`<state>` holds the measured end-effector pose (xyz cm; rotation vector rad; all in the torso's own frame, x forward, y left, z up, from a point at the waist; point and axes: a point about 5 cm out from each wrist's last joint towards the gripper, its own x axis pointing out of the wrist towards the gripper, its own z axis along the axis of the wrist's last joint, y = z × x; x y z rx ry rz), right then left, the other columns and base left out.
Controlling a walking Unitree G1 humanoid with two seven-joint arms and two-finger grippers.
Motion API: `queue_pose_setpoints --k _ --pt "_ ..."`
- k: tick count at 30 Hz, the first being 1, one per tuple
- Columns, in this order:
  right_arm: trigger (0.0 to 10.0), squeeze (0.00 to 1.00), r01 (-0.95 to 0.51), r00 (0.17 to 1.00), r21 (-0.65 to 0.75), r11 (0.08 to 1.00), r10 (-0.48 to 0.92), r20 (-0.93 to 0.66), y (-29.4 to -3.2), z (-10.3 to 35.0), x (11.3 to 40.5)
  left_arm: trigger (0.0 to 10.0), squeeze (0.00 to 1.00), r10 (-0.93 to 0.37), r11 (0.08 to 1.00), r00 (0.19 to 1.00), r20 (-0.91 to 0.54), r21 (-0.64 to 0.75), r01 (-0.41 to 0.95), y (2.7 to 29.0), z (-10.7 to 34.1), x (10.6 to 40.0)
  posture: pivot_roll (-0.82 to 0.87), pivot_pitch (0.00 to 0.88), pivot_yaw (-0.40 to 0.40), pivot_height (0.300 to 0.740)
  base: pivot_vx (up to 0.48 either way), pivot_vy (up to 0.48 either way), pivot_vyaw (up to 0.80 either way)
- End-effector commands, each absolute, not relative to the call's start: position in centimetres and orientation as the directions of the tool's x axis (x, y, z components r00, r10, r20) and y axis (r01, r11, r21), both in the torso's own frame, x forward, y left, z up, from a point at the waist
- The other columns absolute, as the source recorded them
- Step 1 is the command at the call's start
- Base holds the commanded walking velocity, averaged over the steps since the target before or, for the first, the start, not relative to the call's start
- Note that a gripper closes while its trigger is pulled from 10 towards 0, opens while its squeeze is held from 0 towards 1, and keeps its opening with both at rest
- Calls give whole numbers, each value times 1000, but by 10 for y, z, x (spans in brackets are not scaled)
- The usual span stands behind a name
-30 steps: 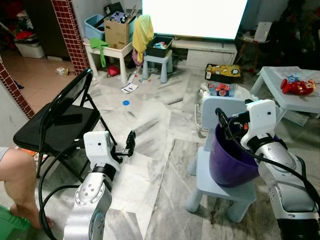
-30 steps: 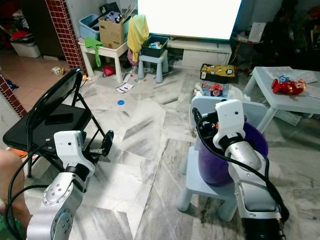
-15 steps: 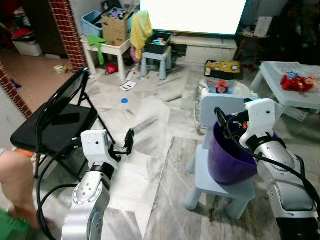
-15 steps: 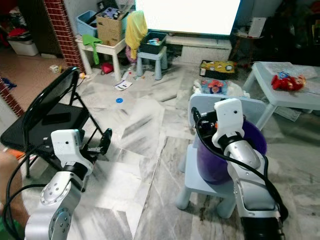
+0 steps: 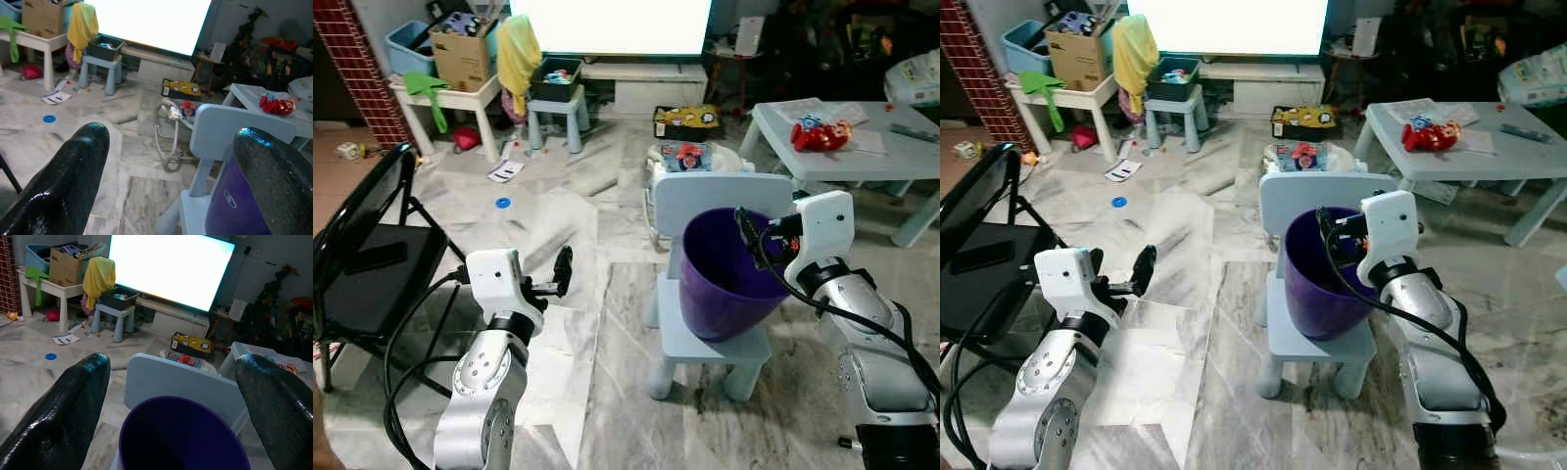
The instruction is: Picking trash to rubbish bin
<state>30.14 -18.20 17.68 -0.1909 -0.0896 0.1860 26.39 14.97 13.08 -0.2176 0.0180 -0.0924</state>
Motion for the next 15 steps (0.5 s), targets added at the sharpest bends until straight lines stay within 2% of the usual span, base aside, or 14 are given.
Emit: queue_pose_setpoints --k 1,4,9,12,15 --pt "10000 0 -162 981 -203 966 180 74 -185 178 301 10000 0 -91 972 996 -25 -222 83 150 129 264 51 9 -49 740 0 0 -769" --pt "10000 0 -161 981 -202 966 179 73 -185 178 301 10000 0 -93 971 995 -27 -223 84 149 128 264 51 9 -49 740 0 0 -765" --pt "10000 0 -160 981 -202 966 178 72 -185 177 300 10000 0 -96 971 995 -31 -223 87 148 127 264 51 9 -49 740 260 0 -750" --pt "10000 0 -160 981 -201 966 178 72 -185 178 300 10000 0 -96 971 995 -32 -223 86 149 127 264 48 14 -48 740 270 0 -431" --pt "10000 0 -162 981 -202 966 179 73 -185 178 300 10000 0 -96 971 995 -33 -223 86 148 127 264 48 15 -49 740 273 0 0"
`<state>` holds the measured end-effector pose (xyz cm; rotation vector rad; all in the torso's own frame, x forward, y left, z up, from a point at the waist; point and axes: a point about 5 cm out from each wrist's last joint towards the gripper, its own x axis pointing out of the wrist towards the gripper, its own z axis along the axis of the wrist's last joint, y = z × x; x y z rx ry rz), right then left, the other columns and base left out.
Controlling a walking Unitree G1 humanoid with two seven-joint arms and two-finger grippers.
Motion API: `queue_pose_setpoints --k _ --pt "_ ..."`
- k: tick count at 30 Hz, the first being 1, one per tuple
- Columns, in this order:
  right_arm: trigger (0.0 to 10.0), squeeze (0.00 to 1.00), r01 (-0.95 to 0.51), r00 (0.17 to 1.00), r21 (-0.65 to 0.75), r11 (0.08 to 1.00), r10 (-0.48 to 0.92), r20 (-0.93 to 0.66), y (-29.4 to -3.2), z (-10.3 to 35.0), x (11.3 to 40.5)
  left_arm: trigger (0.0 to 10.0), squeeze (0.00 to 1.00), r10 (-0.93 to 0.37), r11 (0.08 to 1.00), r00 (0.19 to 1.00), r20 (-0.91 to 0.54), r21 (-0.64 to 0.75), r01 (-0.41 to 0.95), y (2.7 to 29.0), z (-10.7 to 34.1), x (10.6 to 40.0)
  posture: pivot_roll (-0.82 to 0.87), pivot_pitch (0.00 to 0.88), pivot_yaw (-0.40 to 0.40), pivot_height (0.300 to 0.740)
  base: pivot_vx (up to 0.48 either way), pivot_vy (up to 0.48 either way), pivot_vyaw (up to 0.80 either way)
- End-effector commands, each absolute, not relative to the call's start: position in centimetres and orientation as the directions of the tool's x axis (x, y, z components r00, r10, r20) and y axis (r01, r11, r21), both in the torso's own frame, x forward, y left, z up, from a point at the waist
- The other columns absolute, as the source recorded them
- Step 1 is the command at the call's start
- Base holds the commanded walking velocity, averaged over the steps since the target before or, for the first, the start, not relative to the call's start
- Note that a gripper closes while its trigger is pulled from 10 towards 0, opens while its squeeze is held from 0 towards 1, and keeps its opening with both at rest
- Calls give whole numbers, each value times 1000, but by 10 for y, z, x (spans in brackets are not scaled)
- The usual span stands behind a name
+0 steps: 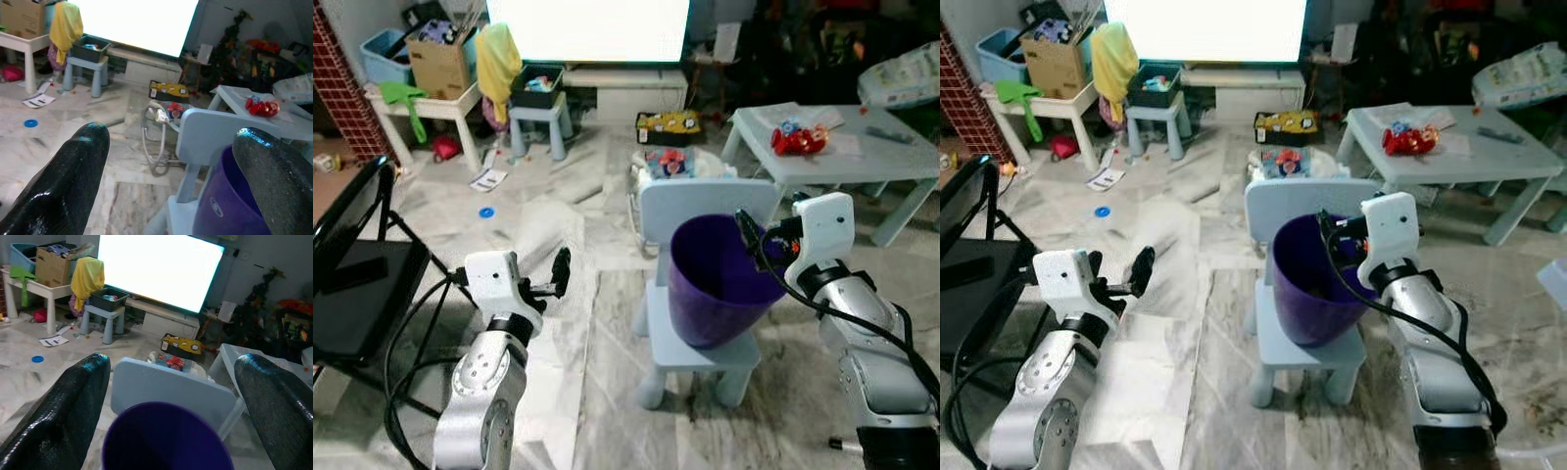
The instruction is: Picking trash to rubbish bin
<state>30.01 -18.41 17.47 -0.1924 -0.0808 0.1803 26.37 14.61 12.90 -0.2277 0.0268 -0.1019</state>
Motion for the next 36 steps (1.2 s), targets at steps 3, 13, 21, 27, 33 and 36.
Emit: queue_pose_setpoints --k 3,13,21,27,33,36 --pt "10000 0 -162 981 -203 966 180 74 -185 178 300 10000 0 -97 971 995 -35 -222 87 148 126 263 48 15 -49 740 276 0 0" --pt "10000 0 -162 981 -206 965 180 72 -185 178 300 10000 0 -103 972 994 -42 -217 92 147 124 262 48 15 -50 740 300 0 0" --pt "10000 0 -159 982 -204 966 177 69 -186 178 300 10000 0 -110 969 992 -54 -227 95 145 123 262 44 18 -49 740 221 0 0" --pt "10000 0 -159 982 -201 967 176 67 -186 177 300 10000 0 -116 966 992 -53 -237 100 142 123 262 46 18 -48 740 0 0 -355" --pt "10000 0 -161 982 -202 966 177 67 -185 178 300 10000 0 -118 966 992 -51 -235 102 142 124 263 46 18 -48 740 0 0 -780" --pt "10000 0 -160 982 -203 966 177 66 -186 177 300 10000 0 -123 968 991 -48 -225 109 143 124 263 46 18 -48 740 0 0 -781"
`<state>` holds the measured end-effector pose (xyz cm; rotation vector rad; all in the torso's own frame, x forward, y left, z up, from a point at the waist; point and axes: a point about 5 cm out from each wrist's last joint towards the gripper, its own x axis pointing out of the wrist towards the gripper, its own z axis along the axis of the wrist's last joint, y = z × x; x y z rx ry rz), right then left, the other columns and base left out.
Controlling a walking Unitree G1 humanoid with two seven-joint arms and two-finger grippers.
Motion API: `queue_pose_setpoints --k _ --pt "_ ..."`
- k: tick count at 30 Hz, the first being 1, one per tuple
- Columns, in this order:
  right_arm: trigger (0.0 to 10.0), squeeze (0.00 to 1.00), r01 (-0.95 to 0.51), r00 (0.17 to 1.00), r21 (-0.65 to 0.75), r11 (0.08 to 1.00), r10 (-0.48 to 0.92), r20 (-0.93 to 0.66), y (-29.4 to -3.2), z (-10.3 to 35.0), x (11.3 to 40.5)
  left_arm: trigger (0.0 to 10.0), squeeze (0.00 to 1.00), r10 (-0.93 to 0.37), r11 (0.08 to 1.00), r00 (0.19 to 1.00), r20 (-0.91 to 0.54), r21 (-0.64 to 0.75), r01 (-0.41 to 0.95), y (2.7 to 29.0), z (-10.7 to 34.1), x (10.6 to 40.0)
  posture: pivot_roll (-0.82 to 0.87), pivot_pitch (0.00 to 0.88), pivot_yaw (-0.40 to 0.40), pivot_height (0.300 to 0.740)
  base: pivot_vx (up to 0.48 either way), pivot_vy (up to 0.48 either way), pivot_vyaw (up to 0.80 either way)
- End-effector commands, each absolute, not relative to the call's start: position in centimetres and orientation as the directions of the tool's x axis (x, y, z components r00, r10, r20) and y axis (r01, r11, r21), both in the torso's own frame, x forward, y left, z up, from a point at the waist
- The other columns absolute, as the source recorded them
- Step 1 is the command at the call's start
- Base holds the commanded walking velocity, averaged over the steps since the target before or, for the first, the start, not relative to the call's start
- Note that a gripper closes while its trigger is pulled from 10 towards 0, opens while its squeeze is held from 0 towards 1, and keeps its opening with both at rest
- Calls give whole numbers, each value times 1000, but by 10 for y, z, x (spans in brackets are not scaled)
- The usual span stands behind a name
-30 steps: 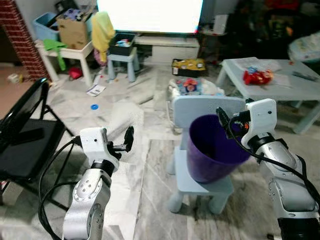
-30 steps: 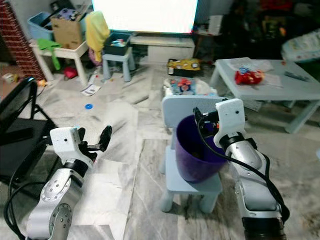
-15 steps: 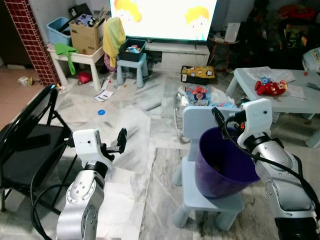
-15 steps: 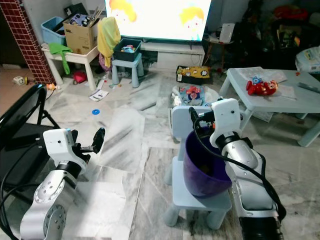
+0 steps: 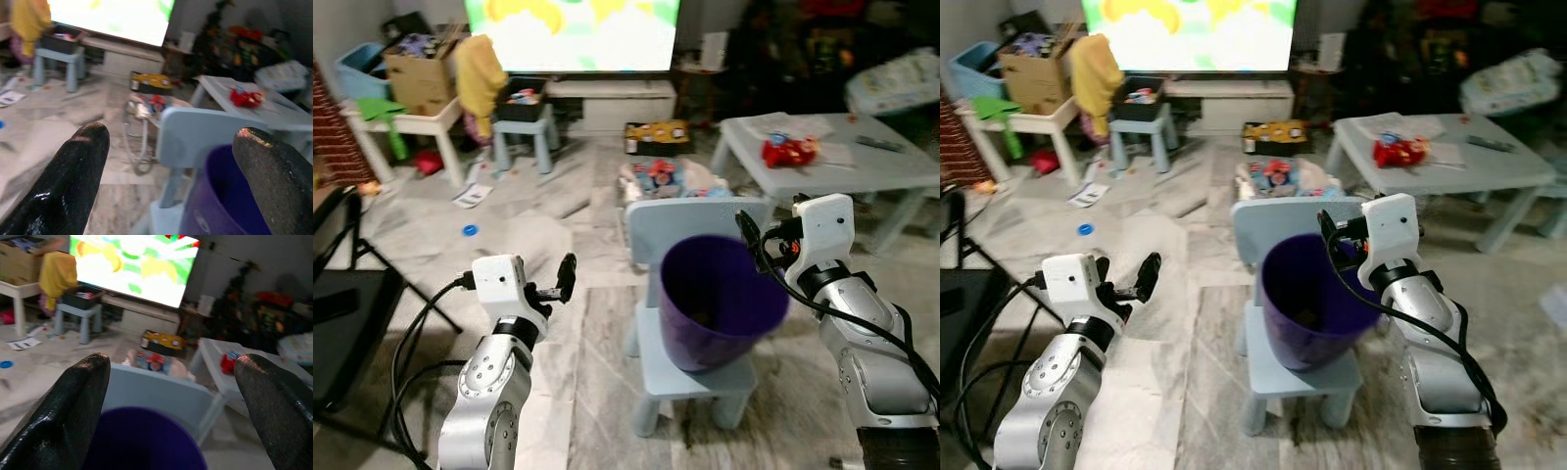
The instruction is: Picking trash to rubbish bin
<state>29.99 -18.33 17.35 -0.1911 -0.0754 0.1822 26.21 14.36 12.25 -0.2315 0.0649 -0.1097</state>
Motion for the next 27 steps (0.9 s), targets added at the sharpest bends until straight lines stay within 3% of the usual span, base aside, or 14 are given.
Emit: queue_pose_setpoints --k 1,17,27 --pt "10000 0 -160 982 -203 966 177 66 -186 177 300 10000 0 -125 968 991 -47 -223 112 142 124 262 46 18 -48 740 0 0 -781" --pt "10000 0 -164 981 -202 965 181 69 -184 178 301 10000 0 -134 970 990 -49 -210 121 141 124 263 46 13 -47 740 0 0 -779" --pt "10000 0 -172 979 -191 966 189 75 -178 178 304 10000 0 -142 972 989 -45 -196 131 141 127 268 53 11 -40 740 290 0 -779"
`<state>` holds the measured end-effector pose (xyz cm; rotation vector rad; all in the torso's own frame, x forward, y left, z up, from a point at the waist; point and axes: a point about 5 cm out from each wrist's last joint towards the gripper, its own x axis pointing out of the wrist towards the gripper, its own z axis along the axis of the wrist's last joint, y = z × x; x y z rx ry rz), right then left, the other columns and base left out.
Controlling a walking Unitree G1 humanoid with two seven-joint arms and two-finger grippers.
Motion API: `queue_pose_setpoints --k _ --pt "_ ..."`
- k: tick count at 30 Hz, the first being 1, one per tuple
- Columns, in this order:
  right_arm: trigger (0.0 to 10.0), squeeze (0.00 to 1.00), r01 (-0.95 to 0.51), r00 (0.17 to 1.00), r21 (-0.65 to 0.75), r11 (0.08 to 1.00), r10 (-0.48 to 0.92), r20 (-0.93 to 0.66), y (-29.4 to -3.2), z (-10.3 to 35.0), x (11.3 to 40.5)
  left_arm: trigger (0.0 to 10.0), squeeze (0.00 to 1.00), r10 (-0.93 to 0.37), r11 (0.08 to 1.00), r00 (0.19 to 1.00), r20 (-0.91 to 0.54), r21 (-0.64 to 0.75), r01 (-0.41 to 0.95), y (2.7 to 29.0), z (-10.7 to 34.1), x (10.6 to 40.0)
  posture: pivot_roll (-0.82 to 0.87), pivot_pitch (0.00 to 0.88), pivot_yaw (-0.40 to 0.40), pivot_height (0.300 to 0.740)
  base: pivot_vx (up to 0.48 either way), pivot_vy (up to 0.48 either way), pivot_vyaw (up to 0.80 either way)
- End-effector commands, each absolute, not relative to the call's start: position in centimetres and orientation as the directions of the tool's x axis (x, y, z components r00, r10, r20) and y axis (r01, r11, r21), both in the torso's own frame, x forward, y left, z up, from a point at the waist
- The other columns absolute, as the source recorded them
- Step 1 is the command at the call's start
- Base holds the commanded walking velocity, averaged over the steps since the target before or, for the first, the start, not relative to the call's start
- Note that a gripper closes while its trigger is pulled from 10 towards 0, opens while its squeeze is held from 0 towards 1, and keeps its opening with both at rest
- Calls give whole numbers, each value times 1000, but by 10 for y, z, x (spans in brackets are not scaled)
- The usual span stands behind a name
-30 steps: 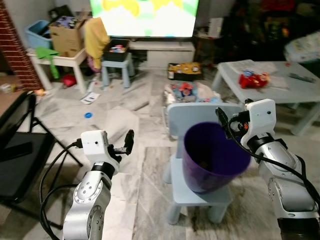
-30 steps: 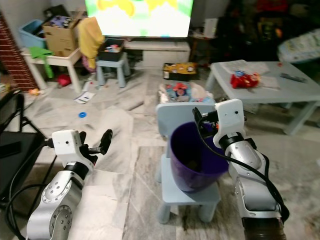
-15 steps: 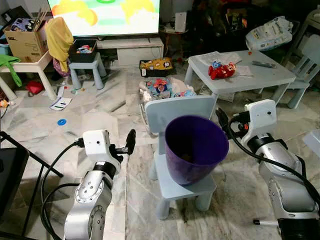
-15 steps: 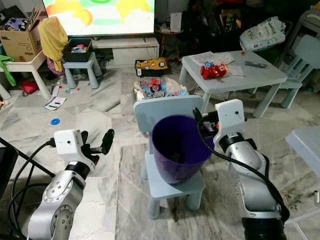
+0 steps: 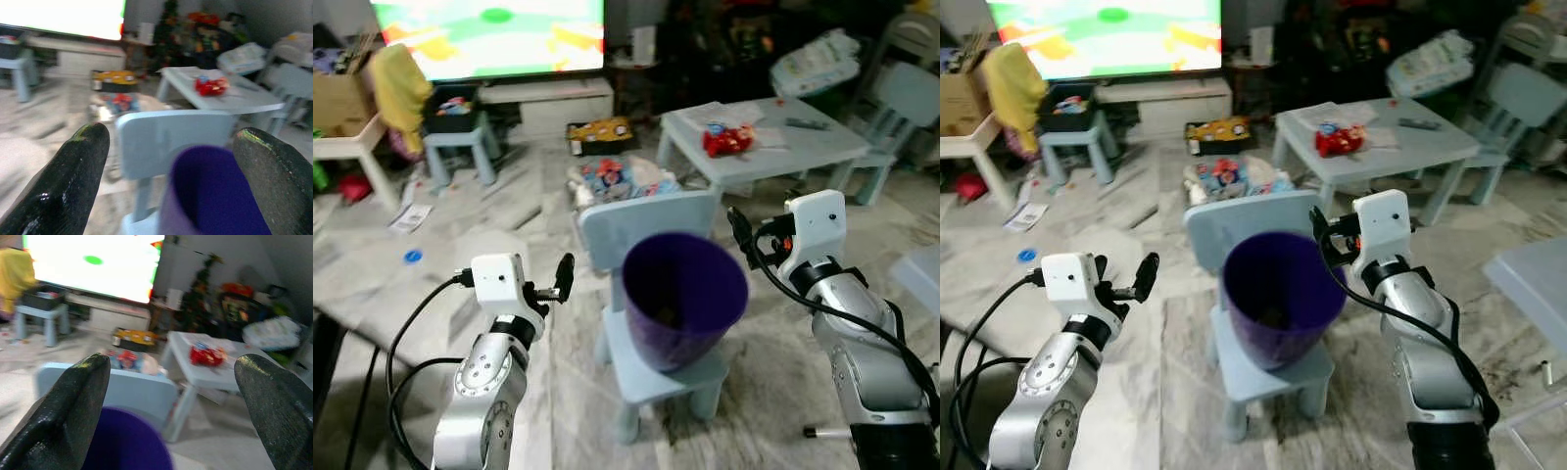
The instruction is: Picking trash to rubbish bin
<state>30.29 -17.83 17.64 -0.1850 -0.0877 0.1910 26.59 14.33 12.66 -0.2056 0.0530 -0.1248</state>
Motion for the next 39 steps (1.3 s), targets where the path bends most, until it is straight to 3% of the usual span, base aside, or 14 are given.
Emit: queue_pose_setpoints --k 1,10,17,23,33,39 --pt "10000 0 -173 979 -189 967 191 78 -177 179 305 10000 0 -144 971 989 -45 -196 133 141 127 268 53 13 -40 740 311 0 -781" --pt "10000 0 -192 971 -181 964 213 104 -167 188 318 10000 0 -141 972 990 -32 -197 132 140 133 281 52 25 -57 740 31 0 -753" --pt "10000 0 -199 965 -182 963 225 133 -162 196 329 10000 0 -115 976 993 -1 -189 112 143 141 294 67 0 -65 740 0 0 0" --pt "10000 0 -219 954 -173 960 247 168 -148 200 336 10000 0 -141 971 988 54 -187 149 134 161 319 58 0 -23 740 0 0 0" --pt "10000 0 -227 949 -163 960 256 182 -139 204 343 10000 0 -122 979 991 61 -158 131 144 166 325 69 0 -27 740 0 0 0" --pt "10000 0 -191 965 -172 966 217 149 -153 201 341 10000 0 -90 985 995 37 -146 94 144 160 319 61 0 -31 740 0 0 0"
